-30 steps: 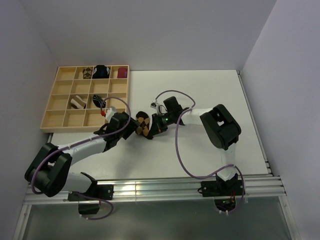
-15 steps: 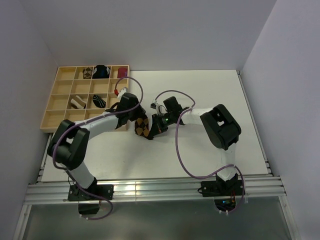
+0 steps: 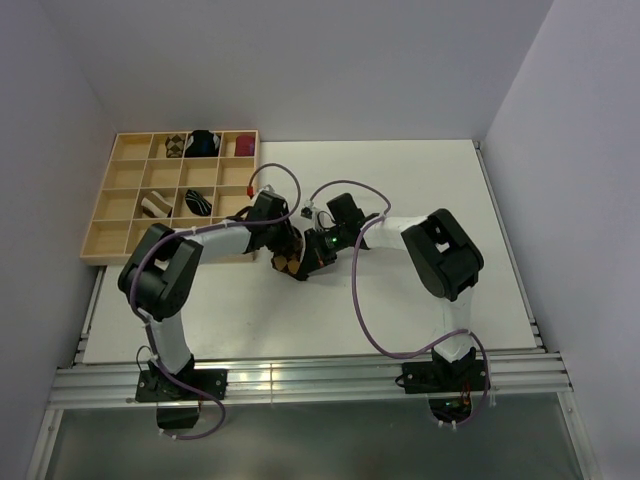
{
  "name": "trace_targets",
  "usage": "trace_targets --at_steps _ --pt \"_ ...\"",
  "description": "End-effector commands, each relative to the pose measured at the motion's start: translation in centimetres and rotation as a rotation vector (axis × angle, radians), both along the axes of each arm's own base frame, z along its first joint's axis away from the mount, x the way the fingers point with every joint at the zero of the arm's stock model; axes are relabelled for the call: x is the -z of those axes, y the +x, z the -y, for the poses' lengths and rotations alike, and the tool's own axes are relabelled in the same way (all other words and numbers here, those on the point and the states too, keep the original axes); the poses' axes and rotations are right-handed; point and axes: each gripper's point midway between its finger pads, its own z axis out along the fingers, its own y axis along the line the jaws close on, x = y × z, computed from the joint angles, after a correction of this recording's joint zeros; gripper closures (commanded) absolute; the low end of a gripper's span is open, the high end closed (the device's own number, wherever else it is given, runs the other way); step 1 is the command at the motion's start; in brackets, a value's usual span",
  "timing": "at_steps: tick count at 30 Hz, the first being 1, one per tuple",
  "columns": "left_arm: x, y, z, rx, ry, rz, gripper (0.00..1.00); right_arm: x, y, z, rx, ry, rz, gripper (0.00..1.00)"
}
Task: Roll the socks
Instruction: Roll the sock at the center of the board.
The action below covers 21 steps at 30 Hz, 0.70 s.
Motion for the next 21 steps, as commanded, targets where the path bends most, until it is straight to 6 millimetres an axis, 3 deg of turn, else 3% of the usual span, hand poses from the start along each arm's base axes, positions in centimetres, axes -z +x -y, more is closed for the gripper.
trace_targets --at_steps 1,4,10,21 --pt "0.9 -1.3 2.6 0.118 -0.009 -0.039 0.58 -1.9 0.3 -0.1 -0.022 0.005 0.043 1.0" --pt "0.9 -1.7 3.8 0.165 -0.004 -0.037 0.58 -2.0 0.1 -0.1 -0.032 0.003 0.033 1.0" --pt "0.6 -2.3 4.3 0.192 -0.012 -0.026 0.58 -1.4 0.2 -0.1 -0.019 -0.008 -0.009 1.0" --pt "0.8 -2.6 4.3 0.2 -0.021 -0.016 0.58 3.4 1.5 2.7 0.153 -0.084 -0.218 1.0"
